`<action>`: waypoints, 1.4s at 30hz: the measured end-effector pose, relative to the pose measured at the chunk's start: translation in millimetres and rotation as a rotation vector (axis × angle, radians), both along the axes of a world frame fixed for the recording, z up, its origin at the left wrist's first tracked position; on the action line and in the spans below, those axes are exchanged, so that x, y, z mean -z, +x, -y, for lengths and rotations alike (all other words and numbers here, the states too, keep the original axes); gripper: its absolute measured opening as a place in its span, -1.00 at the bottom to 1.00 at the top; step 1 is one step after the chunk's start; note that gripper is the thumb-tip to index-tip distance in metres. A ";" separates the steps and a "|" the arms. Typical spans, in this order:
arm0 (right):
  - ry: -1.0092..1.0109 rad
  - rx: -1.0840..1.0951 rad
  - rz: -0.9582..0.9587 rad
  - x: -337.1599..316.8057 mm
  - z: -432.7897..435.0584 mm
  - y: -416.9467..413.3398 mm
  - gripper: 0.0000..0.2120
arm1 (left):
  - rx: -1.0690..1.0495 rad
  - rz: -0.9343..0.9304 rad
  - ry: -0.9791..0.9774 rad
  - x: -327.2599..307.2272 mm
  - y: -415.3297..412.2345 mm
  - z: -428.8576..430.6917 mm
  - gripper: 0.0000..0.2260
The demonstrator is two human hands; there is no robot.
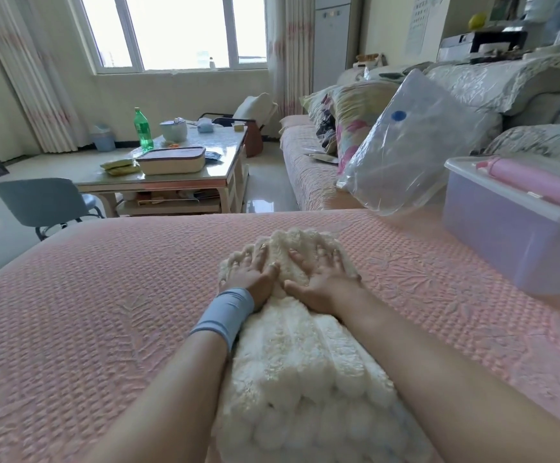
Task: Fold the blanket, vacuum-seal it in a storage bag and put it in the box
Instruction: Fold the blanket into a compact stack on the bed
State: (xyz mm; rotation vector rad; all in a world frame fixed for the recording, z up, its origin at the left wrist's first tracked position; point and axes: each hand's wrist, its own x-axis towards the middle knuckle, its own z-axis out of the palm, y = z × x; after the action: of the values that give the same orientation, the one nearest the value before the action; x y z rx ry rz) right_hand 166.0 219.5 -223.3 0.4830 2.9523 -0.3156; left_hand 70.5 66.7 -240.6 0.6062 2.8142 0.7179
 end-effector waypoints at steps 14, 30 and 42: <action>-0.046 0.041 0.053 -27.9 22.9 44.8 -0.27 | 0.056 0.275 -0.003 -32.2 74.6 28.3 -0.47; 0.264 -0.316 -0.399 -34.1 90.0 138.8 -0.58 | 0.185 0.132 0.029 -36.8 145.1 82.8 -0.51; 0.545 -0.525 -0.404 20.2 131.5 203.4 -0.06 | 0.199 0.128 0.268 -50.7 165.4 125.3 -0.59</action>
State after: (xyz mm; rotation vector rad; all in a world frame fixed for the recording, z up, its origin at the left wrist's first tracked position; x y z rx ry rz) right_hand 369.4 87.9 -243.6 -0.3704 3.3765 0.5186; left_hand 235.9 -58.5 -189.8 0.8374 2.5155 1.0598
